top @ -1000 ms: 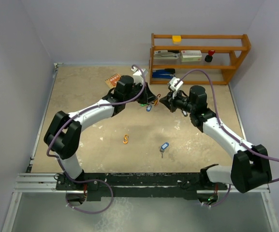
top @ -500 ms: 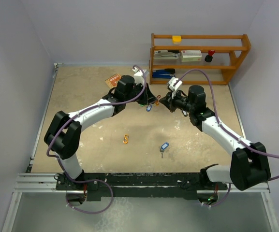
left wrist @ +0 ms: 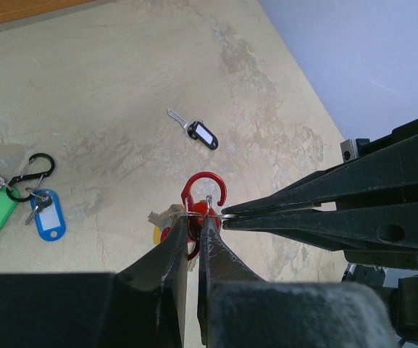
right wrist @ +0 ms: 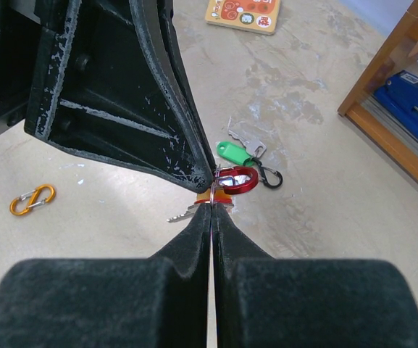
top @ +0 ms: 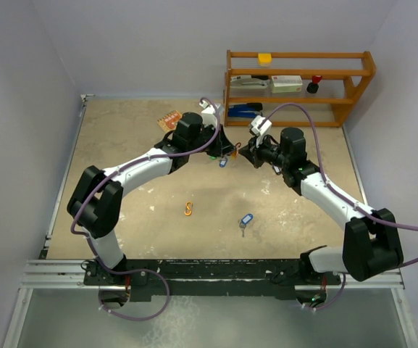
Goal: Put the keys on the keyring
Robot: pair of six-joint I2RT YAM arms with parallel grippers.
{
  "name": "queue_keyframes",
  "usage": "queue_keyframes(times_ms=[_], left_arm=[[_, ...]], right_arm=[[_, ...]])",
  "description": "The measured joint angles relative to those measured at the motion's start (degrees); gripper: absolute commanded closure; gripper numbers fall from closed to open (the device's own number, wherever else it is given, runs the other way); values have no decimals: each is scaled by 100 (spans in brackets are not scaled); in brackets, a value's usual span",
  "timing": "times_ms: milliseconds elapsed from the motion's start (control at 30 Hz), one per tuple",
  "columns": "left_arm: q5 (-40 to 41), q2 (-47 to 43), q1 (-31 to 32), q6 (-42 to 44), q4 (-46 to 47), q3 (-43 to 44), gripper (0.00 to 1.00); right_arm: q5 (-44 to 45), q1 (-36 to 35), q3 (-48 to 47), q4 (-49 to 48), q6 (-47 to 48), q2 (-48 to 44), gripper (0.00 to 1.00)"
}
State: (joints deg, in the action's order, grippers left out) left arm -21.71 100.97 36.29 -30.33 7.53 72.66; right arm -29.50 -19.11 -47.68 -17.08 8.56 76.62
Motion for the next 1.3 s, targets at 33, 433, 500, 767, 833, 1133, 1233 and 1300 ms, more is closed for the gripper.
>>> queue_keyframes(times_ms=[33, 433, 500, 767, 833, 1133, 1233, 1300], left_arm=[[0, 2, 2, 2, -2, 0, 100], [-7, 31, 17, 133, -225, 42, 100], [-24, 31, 22, 146, -256, 52, 100], [-72, 31, 48, 149, -260, 74, 100], [-81, 33, 50, 151, -260, 74, 100], [-127, 33, 48, 151, -251, 74, 100], [-136, 33, 50, 149, -249, 74, 100], [-155, 33, 48, 149, -249, 74, 100]], right_arm=[[0, 2, 0, 2, 0, 2, 100], [203, 20, 0, -7, 0, 4, 100], [293, 35, 0, -7, 0, 7, 100], [428, 63, 0, -11, 0, 72, 100], [452, 76, 0, -15, 0, 76, 100], [1075, 109, 2, -188, -212, 190, 27], [1412, 131, 31, -348, -326, 195, 23], [1600, 133, 111, -481, -393, 155, 22]])
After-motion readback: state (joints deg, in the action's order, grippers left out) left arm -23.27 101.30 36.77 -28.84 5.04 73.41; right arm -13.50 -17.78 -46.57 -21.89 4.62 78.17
